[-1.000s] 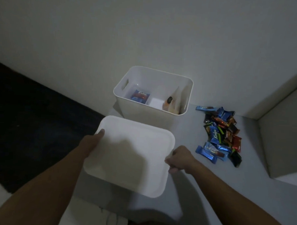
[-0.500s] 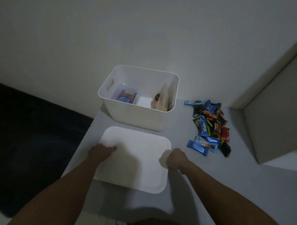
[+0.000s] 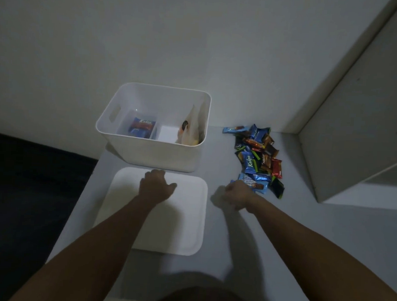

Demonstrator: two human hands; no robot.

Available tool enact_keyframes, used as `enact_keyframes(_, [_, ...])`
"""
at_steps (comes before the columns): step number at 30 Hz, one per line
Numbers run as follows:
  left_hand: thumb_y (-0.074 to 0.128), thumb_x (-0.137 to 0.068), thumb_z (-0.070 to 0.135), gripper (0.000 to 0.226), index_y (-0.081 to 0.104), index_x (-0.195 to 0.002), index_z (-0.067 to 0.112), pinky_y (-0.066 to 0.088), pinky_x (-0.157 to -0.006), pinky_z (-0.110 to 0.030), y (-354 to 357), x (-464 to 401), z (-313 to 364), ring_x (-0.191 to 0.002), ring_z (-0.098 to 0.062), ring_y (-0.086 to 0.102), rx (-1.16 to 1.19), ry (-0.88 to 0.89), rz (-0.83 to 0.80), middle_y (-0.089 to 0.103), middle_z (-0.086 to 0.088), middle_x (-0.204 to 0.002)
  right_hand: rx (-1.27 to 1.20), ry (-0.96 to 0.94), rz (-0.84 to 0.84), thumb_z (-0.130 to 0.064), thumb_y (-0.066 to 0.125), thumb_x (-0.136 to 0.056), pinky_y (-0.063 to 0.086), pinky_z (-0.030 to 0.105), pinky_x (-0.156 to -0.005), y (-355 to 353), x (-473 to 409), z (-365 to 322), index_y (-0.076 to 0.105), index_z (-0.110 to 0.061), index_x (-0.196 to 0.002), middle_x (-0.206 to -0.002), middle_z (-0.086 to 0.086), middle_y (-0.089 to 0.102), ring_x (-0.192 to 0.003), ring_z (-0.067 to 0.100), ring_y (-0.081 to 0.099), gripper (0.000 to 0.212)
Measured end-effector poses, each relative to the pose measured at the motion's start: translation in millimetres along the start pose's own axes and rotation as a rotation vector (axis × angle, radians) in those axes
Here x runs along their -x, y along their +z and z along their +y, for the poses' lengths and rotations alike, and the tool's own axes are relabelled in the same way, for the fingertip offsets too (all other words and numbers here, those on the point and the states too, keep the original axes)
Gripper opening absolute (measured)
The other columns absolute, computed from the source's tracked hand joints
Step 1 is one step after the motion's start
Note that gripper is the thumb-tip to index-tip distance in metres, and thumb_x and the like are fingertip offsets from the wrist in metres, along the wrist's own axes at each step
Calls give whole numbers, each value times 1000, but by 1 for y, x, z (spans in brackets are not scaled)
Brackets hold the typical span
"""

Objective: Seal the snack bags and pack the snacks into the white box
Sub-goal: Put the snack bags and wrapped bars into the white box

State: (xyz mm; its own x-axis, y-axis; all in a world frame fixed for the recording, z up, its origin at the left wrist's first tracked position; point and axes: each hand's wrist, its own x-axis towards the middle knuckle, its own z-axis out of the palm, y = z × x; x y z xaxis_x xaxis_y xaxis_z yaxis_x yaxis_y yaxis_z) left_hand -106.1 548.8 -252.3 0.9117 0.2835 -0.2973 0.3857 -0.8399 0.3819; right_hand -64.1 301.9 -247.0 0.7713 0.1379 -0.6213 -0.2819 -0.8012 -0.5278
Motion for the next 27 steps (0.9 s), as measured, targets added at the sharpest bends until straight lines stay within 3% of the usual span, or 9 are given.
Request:
enact_keyframes(4, [69,-75,45,66,57,-126,5,39,-106,-37,13,-7,56,-123,-32,50,16,200,-44,58,-15,-128,58,15,115,-29,66,-84,48,32,-58,-48,-5,21,66,-1,-85,-78,12,60,-67,21,57,29])
enact_keyframes(8, [73,-75,36,70,49,-134,7,39,-105,-38,37,-9,107,-126,-29,45,-30,373,-112,51,-13,-135,188,20,217,-41,76,-76,40,23,-49,-89,-4,41,62,-14,-76,-71,0,56,-66,16,52,30])
enact_keyframes(10, [72,-77,37,71,45,-137,9,38,-106,-40,50,-11,129,-128,-29,41,-115,440,-122,46,-12,-139,270,62,210,-36,77,-75,38,23,-48,-105,-4,54,63,-13,-90,-80,1,56,-72,18,53,31])
enact_keyframes(13, [72,-77,38,74,40,-139,12,37,-108,-42,67,-14,157,-131,-30,38,-220,493,-136,39,-13,-144,318,91,231,-24,73,-75,49,28,-66,-121,-12,74,60,-4,-111,-102,11,61,-88,24,58,43])
enact_keyframes(15, [75,-73,40,83,35,-140,14,37,-107,-43,80,-16,171,-130,-32,38,-287,530,-144,37,-14,-144,284,115,218,-23,75,-76,48,29,-73,-128,-15,85,58,-7,-119,-115,13,62,-102,27,60,49])
enact_keyframes(22, [80,-61,47,110,14,-146,24,43,-97,-48,113,-33,197,-131,-32,32,-332,587,-125,22,-14,-149,257,-7,147,-39,85,-60,43,27,-81,-130,-51,105,41,-22,-134,-123,10,57,-113,29,53,88])
enact_keyframes(25, [80,-61,49,116,8,-149,24,43,-99,-48,126,-40,199,-133,-35,30,-372,609,-119,10,-19,-155,268,-45,102,-40,90,-52,41,38,-103,-127,-66,105,19,-30,-148,-141,13,32,-126,34,40,120])
enact_keyframes(27, [81,-62,47,120,3,-151,24,40,-103,-47,133,-43,200,-134,-35,28,-378,605,-156,-1,-19,-157,376,-89,102,-43,91,-48,39,47,-108,-125,-78,104,6,-38,-149,-151,12,11,-132,37,33,132])
